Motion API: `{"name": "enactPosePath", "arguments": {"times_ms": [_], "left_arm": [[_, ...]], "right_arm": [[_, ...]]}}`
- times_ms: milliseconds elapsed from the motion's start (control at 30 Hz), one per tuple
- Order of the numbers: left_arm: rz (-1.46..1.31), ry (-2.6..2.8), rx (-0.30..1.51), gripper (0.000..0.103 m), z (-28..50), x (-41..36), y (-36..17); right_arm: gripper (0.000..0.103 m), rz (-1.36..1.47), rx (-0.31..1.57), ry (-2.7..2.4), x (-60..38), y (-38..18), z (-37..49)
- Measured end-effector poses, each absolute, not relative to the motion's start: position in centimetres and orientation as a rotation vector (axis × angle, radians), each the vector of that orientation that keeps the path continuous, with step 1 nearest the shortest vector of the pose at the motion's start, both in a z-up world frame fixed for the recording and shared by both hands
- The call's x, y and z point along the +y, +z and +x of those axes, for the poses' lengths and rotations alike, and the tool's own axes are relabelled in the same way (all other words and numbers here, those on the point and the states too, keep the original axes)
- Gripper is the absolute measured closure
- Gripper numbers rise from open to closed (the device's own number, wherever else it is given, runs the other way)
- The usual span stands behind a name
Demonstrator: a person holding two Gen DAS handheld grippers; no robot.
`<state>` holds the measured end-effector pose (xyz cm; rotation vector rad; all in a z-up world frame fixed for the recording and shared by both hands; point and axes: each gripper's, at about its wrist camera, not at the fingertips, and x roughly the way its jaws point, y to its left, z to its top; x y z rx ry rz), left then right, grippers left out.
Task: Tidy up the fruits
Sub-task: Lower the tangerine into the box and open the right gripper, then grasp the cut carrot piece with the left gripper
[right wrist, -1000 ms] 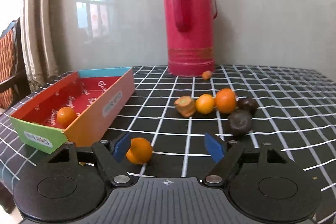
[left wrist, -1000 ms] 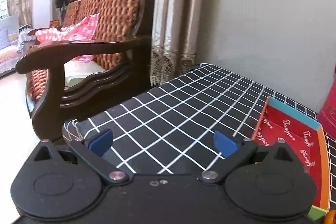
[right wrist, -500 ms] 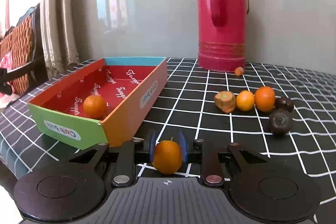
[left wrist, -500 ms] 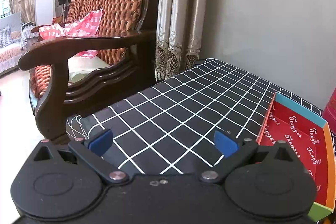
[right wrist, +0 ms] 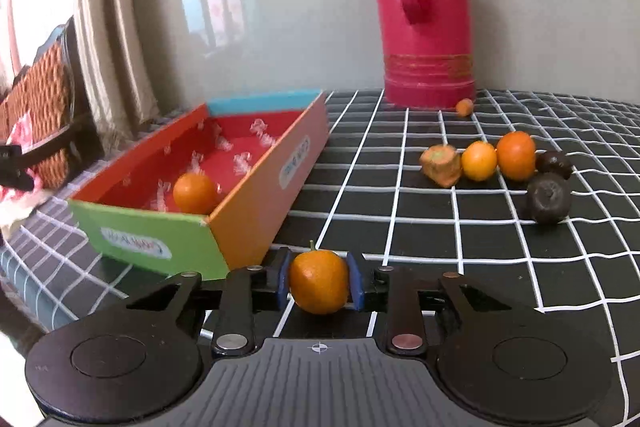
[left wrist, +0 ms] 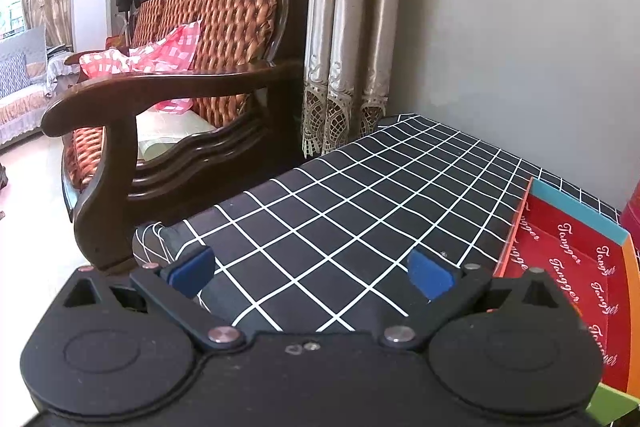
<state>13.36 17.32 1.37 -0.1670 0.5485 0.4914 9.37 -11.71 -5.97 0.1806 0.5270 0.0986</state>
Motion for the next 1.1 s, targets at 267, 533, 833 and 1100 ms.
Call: {"name": "enactPosePath", "arguments": {"times_ms": [267, 533, 833, 1100], "left_arm": [[-0.171, 0.503, 0.558, 0.006, 13.4, 17.9, 1.2], [-0.141, 0.494, 0.537, 0.006, 13.3, 17.2, 1.5], [-0.071, 0.375, 0.501, 0.006, 13.5, 12.9, 1.8], [0.101, 0.036, 0.422, 0.006, 12.8, 2.5, 1.5]], "right_arm": [[0.073, 0.225, 0.34, 0.188, -9.9, -2.2, 9.8], [0.056, 0.107, 0.386, 0.227, -5.9, -3.2, 11.5], [0.0, 0.118, 0.236, 0.042, -9.5, -1.8, 8.1], [0.0, 0.083, 0.29, -0.325, -16.1, -2.1, 6.9]]}}
